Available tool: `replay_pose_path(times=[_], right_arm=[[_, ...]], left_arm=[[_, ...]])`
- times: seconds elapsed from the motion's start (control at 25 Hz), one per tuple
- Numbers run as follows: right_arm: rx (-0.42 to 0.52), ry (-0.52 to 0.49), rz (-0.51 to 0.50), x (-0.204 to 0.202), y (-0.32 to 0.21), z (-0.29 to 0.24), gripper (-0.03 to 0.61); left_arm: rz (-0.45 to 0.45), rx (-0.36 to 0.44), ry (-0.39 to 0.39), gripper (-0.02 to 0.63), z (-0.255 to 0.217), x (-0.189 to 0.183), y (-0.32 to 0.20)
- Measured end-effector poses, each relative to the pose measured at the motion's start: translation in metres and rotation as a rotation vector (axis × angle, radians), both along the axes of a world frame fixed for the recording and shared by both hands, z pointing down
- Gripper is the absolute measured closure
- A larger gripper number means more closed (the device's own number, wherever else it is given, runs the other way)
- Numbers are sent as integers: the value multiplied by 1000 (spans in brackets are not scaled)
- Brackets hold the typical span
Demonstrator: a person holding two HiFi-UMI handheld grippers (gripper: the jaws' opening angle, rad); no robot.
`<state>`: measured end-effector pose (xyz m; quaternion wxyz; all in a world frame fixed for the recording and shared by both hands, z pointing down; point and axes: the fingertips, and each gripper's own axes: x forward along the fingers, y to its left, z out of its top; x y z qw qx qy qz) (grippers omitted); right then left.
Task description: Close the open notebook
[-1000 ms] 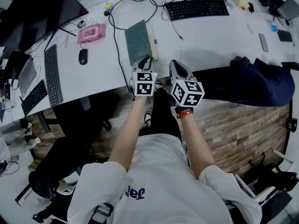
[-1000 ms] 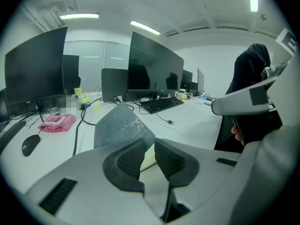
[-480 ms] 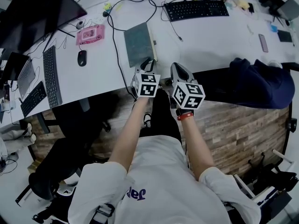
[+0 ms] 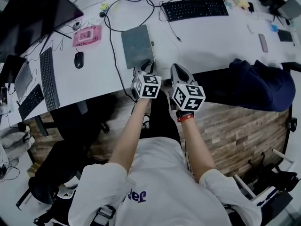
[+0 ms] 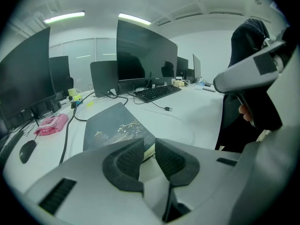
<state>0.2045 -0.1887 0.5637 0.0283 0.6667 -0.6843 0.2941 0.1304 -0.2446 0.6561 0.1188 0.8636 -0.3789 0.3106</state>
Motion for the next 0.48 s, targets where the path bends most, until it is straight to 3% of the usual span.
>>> replay_pose_path(times=[0.48], right_arm=[[-21,5,-3,-2,-2,7,565]], left_arm=[[17,-27,-58,529,25,5,-2]])
